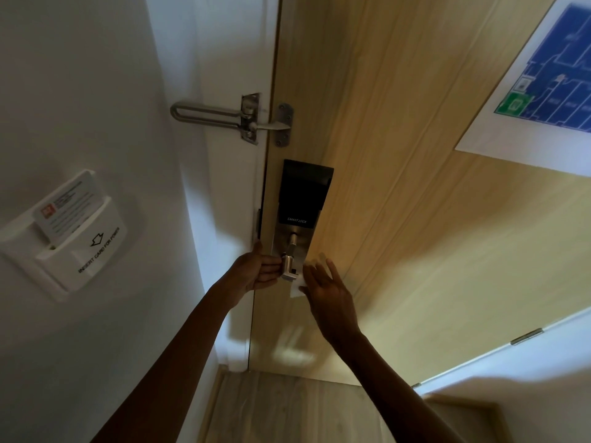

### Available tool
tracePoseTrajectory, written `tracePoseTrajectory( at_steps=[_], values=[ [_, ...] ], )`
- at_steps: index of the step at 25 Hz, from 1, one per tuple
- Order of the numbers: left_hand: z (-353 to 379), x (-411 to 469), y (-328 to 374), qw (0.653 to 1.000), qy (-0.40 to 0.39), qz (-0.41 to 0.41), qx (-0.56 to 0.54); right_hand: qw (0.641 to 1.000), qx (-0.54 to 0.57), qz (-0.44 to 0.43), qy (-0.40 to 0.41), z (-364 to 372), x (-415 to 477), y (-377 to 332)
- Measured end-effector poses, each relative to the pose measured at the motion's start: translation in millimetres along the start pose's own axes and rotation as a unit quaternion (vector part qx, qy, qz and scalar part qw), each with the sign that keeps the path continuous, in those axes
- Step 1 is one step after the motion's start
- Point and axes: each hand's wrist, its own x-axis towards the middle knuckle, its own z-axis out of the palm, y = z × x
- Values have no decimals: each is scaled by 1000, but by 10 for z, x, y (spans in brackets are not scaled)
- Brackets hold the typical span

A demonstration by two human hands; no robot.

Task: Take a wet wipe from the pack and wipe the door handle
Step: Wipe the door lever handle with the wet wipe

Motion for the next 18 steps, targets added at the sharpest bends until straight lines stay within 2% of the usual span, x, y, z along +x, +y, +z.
tracePoseTrajectory(
  at_steps=[7,13,18],
  values=[
    [-5,-25,22,1000,-9,-1,9,999,-24,-39,5,17,-56,187],
    [-2,5,5,1000,-7,0,8,999,-35,-31,25,-114,-144,353],
    [-3,4,1,1000,-11,-2,5,999,4,0,43,-230,-206,480]
  ],
)
